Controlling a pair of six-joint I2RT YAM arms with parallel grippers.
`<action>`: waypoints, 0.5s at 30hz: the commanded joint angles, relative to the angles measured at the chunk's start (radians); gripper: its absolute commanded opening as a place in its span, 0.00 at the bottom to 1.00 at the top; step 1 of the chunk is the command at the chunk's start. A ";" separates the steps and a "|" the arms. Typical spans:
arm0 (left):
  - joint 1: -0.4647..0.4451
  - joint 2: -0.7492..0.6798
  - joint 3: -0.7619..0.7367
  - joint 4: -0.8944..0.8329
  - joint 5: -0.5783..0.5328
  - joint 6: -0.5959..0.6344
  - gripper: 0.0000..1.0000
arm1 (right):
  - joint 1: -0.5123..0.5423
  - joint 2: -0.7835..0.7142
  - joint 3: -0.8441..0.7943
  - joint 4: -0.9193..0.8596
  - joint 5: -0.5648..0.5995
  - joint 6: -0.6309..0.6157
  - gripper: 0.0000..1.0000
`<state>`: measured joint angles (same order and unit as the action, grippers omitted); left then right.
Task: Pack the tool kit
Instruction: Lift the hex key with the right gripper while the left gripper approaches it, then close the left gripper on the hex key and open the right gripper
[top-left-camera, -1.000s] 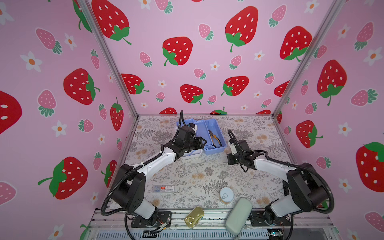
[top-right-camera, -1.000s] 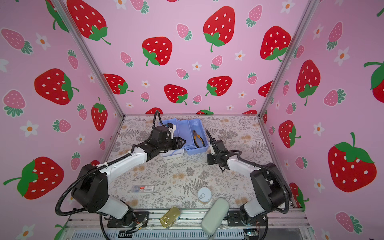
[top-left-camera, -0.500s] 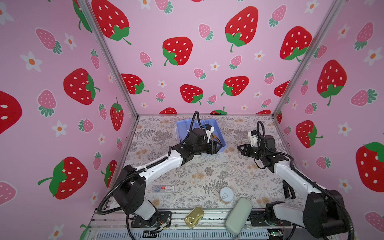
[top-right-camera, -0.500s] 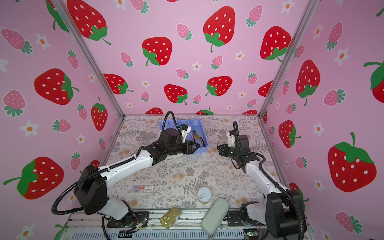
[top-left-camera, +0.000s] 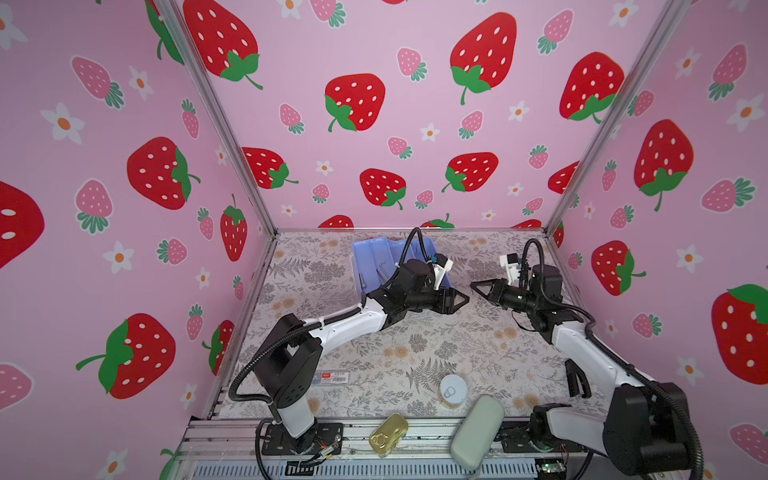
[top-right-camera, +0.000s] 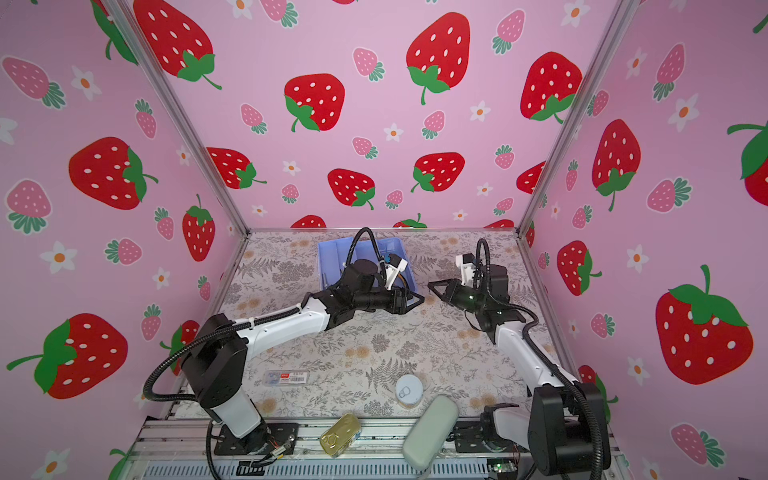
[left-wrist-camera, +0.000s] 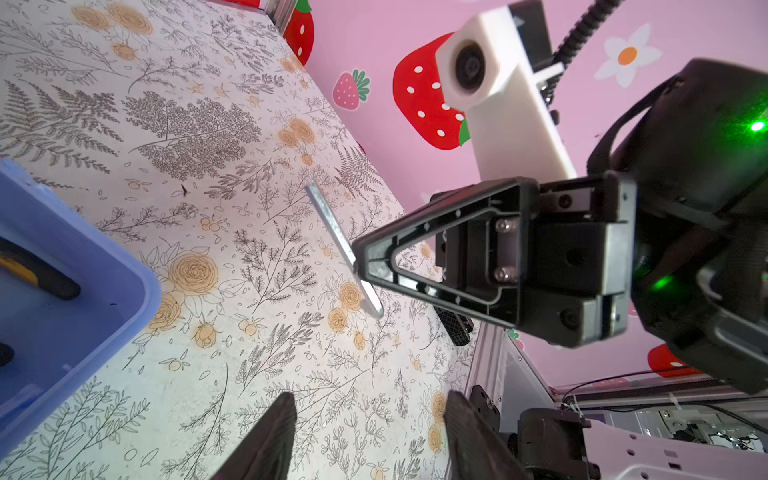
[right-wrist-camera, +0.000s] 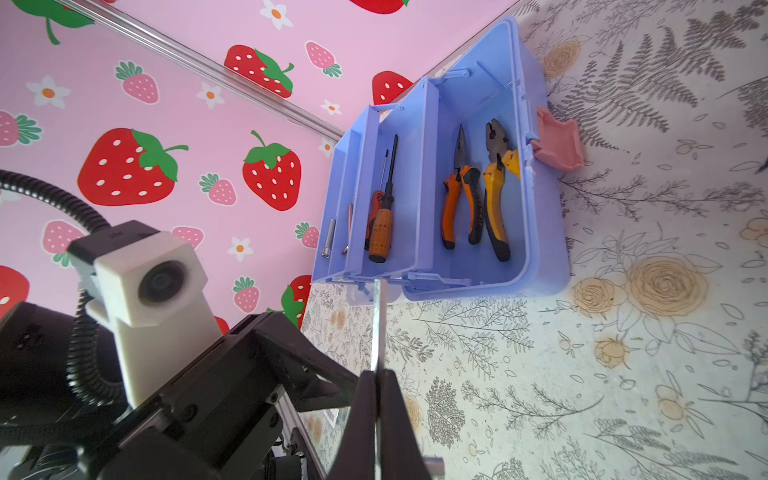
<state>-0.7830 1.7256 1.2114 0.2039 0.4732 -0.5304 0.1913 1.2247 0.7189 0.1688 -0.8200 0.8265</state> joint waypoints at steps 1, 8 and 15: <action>-0.005 0.006 0.053 0.052 0.027 -0.012 0.60 | -0.012 -0.007 0.012 0.046 -0.051 0.043 0.00; -0.049 0.036 0.108 -0.003 -0.042 0.044 0.50 | -0.013 -0.008 -0.026 0.150 -0.101 0.141 0.00; -0.082 0.092 0.190 -0.073 -0.115 0.067 0.42 | -0.012 -0.034 -0.042 0.149 -0.121 0.134 0.00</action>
<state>-0.8577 1.7973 1.3453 0.1558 0.3988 -0.4873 0.1829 1.2228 0.6907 0.2810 -0.9066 0.9466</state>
